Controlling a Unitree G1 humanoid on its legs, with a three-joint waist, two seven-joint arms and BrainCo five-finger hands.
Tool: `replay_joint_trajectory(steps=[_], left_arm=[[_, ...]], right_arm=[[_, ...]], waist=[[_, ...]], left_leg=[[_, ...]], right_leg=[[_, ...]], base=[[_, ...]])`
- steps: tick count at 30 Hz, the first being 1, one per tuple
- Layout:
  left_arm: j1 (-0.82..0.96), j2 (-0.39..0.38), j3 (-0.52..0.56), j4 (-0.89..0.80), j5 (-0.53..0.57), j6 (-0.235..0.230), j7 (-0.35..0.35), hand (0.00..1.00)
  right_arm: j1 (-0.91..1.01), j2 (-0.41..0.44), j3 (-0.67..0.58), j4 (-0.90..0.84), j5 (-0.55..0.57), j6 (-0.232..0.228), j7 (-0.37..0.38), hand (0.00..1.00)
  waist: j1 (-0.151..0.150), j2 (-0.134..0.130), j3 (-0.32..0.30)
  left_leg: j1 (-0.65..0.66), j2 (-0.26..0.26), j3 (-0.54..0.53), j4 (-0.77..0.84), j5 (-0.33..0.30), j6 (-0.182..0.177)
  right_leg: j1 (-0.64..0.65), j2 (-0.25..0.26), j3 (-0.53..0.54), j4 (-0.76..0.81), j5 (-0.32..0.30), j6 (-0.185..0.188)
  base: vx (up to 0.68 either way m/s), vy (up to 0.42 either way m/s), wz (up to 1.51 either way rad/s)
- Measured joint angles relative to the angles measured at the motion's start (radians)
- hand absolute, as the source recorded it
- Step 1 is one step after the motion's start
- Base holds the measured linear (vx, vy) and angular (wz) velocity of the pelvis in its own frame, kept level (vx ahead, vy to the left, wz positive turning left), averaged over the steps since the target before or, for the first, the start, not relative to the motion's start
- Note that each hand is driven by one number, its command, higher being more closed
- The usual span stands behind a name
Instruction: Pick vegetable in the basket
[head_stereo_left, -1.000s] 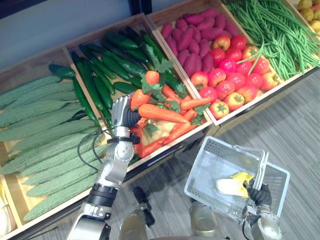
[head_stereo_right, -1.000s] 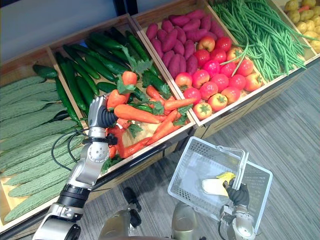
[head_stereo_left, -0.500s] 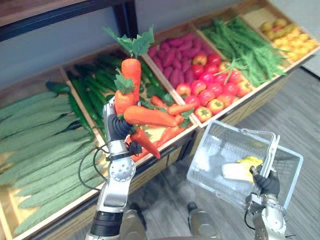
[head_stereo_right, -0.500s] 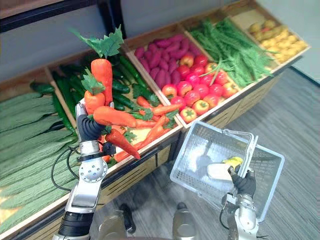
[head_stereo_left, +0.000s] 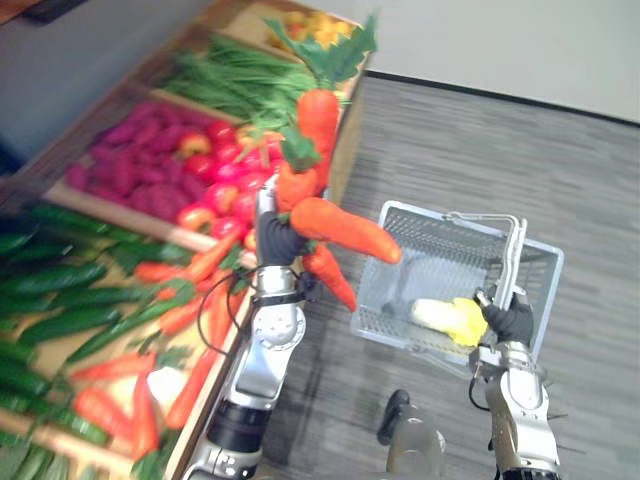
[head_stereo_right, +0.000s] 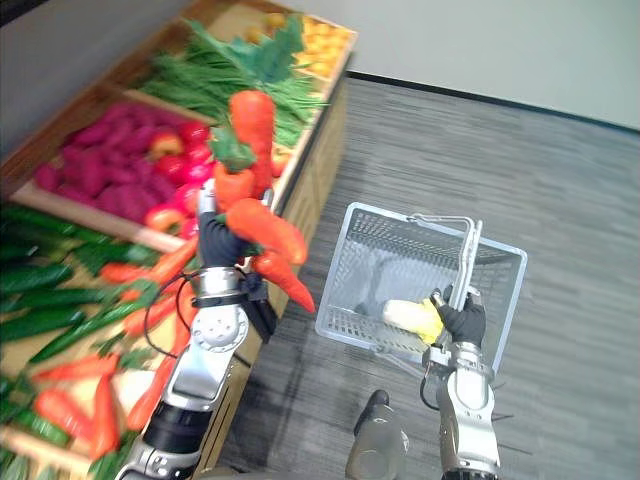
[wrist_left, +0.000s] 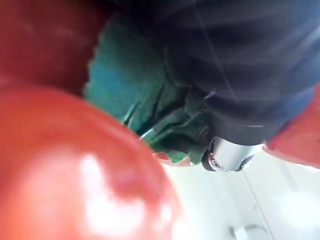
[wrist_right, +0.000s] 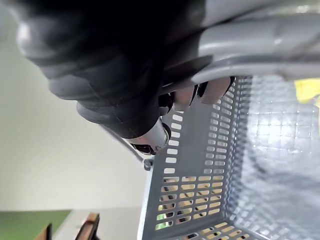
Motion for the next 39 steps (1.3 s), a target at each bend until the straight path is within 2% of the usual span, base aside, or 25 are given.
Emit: replay_joint_trajectory(steps=[1, 2, 3, 4, 5, 6, 7, 9, 10, 11, 12, 13, 20, 22, 24, 29, 35, 39], left_arm=[[-0.007, -0.002, -0.029, 0.026, -0.006, 0.0, -0.005, 1.0], [-0.008, 0.003, -0.041, 0.035, -0.01, 0.0, -0.006, 1.0], [-0.007, -0.004, -0.052, 0.043, -0.013, -0.001, -0.011, 1.0], [-0.006, 0.001, -0.053, 0.048, -0.013, -0.002, -0.013, 1.0], [-0.006, 0.005, -0.052, 0.05, -0.013, -0.002, -0.015, 1.0], [-0.004, 0.011, -0.054, 0.059, -0.012, -0.002, -0.02, 1.0], [0.007, 0.01, -0.056, 0.064, -0.012, -0.003, -0.02, 1.0], [0.02, 0.008, -0.065, 0.1, -0.008, -0.011, -0.026, 1.0], [0.033, 0.009, -0.066, 0.114, -0.005, -0.011, -0.028, 1.0], [0.043, 0.009, -0.074, 0.148, 0.008, -0.01, -0.036, 1.0], [0.043, 0.01, -0.076, 0.164, 0.009, -0.009, -0.043, 1.0], [0.043, 0.01, -0.085, 0.187, 0.01, -0.007, -0.047, 1.0], [0.038, 0.012, -0.091, 0.299, 0.03, 0.031, -0.07, 1.0], [0.031, 0.021, -0.091, 0.348, 0.044, 0.05, -0.089, 1.0], [0.029, 0.029, -0.088, 0.381, 0.047, 0.056, -0.09, 1.0], [0.023, 0.046, -0.079, 0.418, 0.047, 0.067, -0.09, 1.0], [0.012, 0.049, -0.043, 0.544, 0.042, 0.077, -0.098, 1.0], [0.008, 0.057, -0.042, 0.561, 0.025, 0.082, -0.108, 1.0]], right_arm=[[-0.003, -0.014, 0.026, -0.001, 0.021, 0.0, 0.004, 1.0], [-0.003, -0.015, 0.042, -0.001, 0.029, 0.0, 0.004, 1.0], [-0.015, -0.018, 0.066, -0.001, 0.053, 0.0, 0.008, 1.0], [-0.038, -0.013, 0.1, 0.0, 0.07, 0.0, 0.01, 1.0], [-0.05, -0.008, 0.117, 0.0, 0.082, 0.0, 0.019, 1.0], [-0.068, -0.003, 0.148, -0.001, 0.096, 0.0, 0.032, 1.0], [-0.08, 0.003, 0.174, -0.001, 0.102, -0.001, 0.044, 1.0], [-0.082, -0.001, 0.208, 0.003, 0.128, -0.001, 0.07, 1.0], [-0.076, 0.001, 0.225, 0.003, 0.137, 0.0, 0.074, 1.0], [-0.062, 0.018, 0.24, -0.01, 0.15, 0.0, 0.094, 1.0], [-0.06, 0.024, 0.249, -0.012, 0.173, 0.0, 0.096, 1.0], [-0.05, 0.024, 0.257, -0.012, 0.189, 0.002, 0.099, 1.0], [0.001, 0.03, 0.327, -0.012, 0.334, 0.023, 0.174, 1.0], [0.009, 0.028, 0.345, -0.032, 0.374, 0.037, 0.198, 1.0], [0.03, 0.031, 0.367, -0.065, 0.41, 0.039, 0.214, 1.0], [0.067, 0.031, 0.396, -0.124, 0.508, 0.039, 0.245, 1.0], [0.067, 0.03, 0.508, -0.142, 0.631, 0.042, 0.268, 1.0], [0.067, 0.029, 0.575, -0.171, 0.708, 0.045, 0.295, 1.0]], waist=[[-0.003, -0.003, 0.001], [-0.002, -0.006, 0.001], [0.006, -0.013, 0.005], [0.01, -0.014, 0.006], [0.015, -0.024, 0.011], [0.034, -0.023, 0.011], [0.046, -0.02, 0.009], [0.067, 0.002, 0.005], [0.064, -0.007, -0.001], [0.036, -0.041, -0.02], [0.031, -0.056, -0.019], [0.031, -0.06, -0.02], [0.025, -0.056, -0.021], [0.015, -0.056, -0.021], [0.002, -0.057, -0.021], [0.005, -0.057, -0.021], [0.004, -0.057, -0.021], [0.004, -0.062, -0.024]], left_leg=[[-0.018, 0.014, -0.105, 0.071, 0.088, 0.034], [-0.033, 0.01, -0.176, 0.103, 0.091, 0.015], [-0.085, -0.05, -0.323, 0.144, -0.011, -0.022], [-0.139, -0.128, -0.432, 0.14, -0.084, -0.009], [-0.161, -0.165, -0.468, 0.125, -0.108, 0.013], [-0.209, -0.227, -0.52, 0.083, -0.137, 0.046], [-0.245, -0.269, -0.557, -0.001, -0.133, 0.054], [-0.252, -0.286, -0.577, -0.151, -0.052, 0.063], [-0.238, -0.297, -0.576, -0.168, -0.051, 0.061], [-0.232, -0.333, -0.571, -0.215, -0.052, 0.065], [-0.223, -0.345, -0.559, -0.226, -0.049, 0.068], [-0.217, -0.353, -0.549, -0.227, -0.051, 0.071], [-0.17, -0.352, -0.518, -0.282, -0.047, 0.064], [-0.167, -0.351, -0.509, -0.296, -0.047, 0.062], [-0.159, -0.353, -0.51, -0.309, -0.049, 0.06], [-0.153, -0.354, -0.511, -0.32, -0.053, 0.057], [-0.153, -0.354, -0.511, -0.328, -0.053, 0.057], [-0.151, -0.355, -0.51, -0.33, -0.053, 0.057]], right_leg=[[0.034, 0.029, 0.034, -0.043, 0.004, -0.004], [0.054, 0.038, 0.051, -0.066, 0.007, -0.006], [0.088, 0.042, 0.098, -0.116, 0.008, -0.011], [0.116, 0.043, 0.143, -0.161, 0.021, -0.015], [0.125, 0.044, 0.168, -0.179, 0.029, -0.01], [0.142, 0.044, 0.217, -0.21, 0.053, 0.008], [0.148, 0.05, 0.265, -0.231, 0.078, 0.036], [0.157, 0.091, 0.348, -0.257, 0.098, 0.068], [0.162, 0.088, 0.371, -0.274, 0.111, 0.076], [0.168, 0.078, 0.387, -0.321, 0.111, 0.08], [0.167, 0.071, 0.405, -0.333, 0.118, 0.078], [0.167, 0.068, 0.418, -0.339, 0.127, 0.087], [0.181, 0.087, 0.442, -0.371, 0.132, 0.081], [0.184, 0.092, 0.453, -0.381, 0.132, 0.078], [0.196, 0.091, 0.453, -0.393, 0.133, 0.076], [0.204, 0.091, 0.45, -0.402, 0.129, 0.071], [0.2, 0.093, 0.446, -0.403, 0.126, 0.067], [0.201, 0.093, 0.447, -0.402, 0.126, 0.067]], base=[[0.37, -0.131, -1.18], [0.27, -0.015, -1.02], [0.24, 0.08, -1.01], [0.22, 0.116, -1.06], [0.2, 0.141, -1.19], [0.13, 0.176, -1.31], [0.11, 0.194, -1.42], [0.05, 0.249, -1.32], [0.1, 0.269, -0.82], [0.15, 0.209, -0.24], [0.12, 0.163, -0.14], [0.08, 0.138, -0.25], [0.06, 0.025, -0.15], [0.0, -0.003, -0.11], [0.0, 0.0, 0.0], [-0.01, 0.008, 0.02], [0.0, 0.0, 0.01], [0.0, 0.0, 0.0]])
